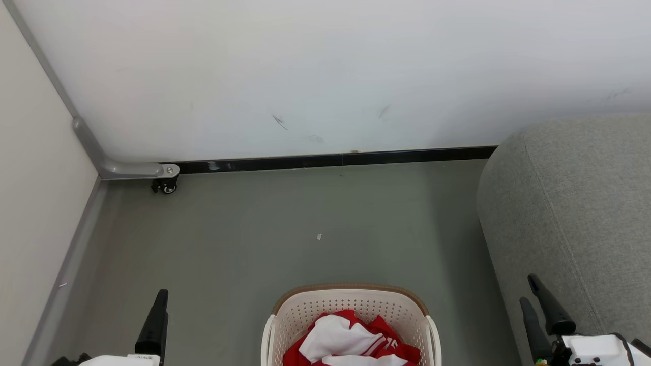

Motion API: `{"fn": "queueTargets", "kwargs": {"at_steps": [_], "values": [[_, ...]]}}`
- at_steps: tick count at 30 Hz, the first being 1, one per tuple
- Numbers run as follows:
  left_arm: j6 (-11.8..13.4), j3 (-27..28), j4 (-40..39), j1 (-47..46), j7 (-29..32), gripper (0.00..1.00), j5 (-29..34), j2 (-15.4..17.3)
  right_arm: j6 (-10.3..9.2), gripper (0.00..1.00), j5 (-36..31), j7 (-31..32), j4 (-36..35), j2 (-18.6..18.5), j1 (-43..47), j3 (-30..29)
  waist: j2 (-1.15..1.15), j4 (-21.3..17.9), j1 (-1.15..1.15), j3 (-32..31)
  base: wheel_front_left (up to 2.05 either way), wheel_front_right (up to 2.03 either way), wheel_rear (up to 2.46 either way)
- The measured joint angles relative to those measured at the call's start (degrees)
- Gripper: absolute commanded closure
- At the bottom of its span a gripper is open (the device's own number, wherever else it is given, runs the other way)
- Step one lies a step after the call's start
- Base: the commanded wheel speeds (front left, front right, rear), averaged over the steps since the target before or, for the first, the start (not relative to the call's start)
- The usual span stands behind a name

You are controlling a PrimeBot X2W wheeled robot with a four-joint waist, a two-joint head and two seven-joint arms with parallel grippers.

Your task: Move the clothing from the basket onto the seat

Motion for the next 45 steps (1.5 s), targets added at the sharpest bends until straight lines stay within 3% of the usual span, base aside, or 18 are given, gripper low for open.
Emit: {"fn": "queueTargets", "kwargs": {"at_steps": [5,11,20,26,32,45], "values": [[0.1,-0.8,-0.7,0.0,-1.1,0.00,2.3,0.1,0.00,0.00,-3.0,-1.1,-0.4,0.0,0.0,0.2,0.00,0.0,0.10,-0.1,0.00,0.00,0.00],[0.7,-0.9,-2.3,-0.2,-2.4,0.00,6.8,0.2,0.00,0.00,-7.9,-2.0,-1.4,0.0,0.0,-0.3,0.00,0.1,0.39,-0.2,0.00,0.00,0.00],[1.8,-2.1,-4.7,-0.6,-4.2,0.00,17.5,0.3,0.00,0.00,-15.8,-3.9,-3.1,0.0,0.0,-0.9,0.00,0.2,0.84,-0.5,0.00,0.00,0.00],[2.8,-3.6,-6.2,-0.6,-5.5,0.00,24.6,0.5,0.00,0.00,-22.1,-5.0,-3.6,0.0,0.0,-0.9,0.00,0.3,0.98,-0.7,0.00,0.00,0.00],[3.7,-5.3,-7.6,-0.6,-6.7,0.00,31.8,0.6,0.01,0.00,-28.5,-5.8,-4.7,0.0,0.0,-0.8,0.00,0.3,0.96,-0.7,0.00,0.00,0.00],[6.6,-8.9,-9.3,-0.6,-9.2,0.00,47.3,1.7,0.04,0.00,-42.8,-8.1,-5.9,0.0,0.1,0.3,0.00,0.5,0.39,-0.7,0.00,0.00,0.00]]}}
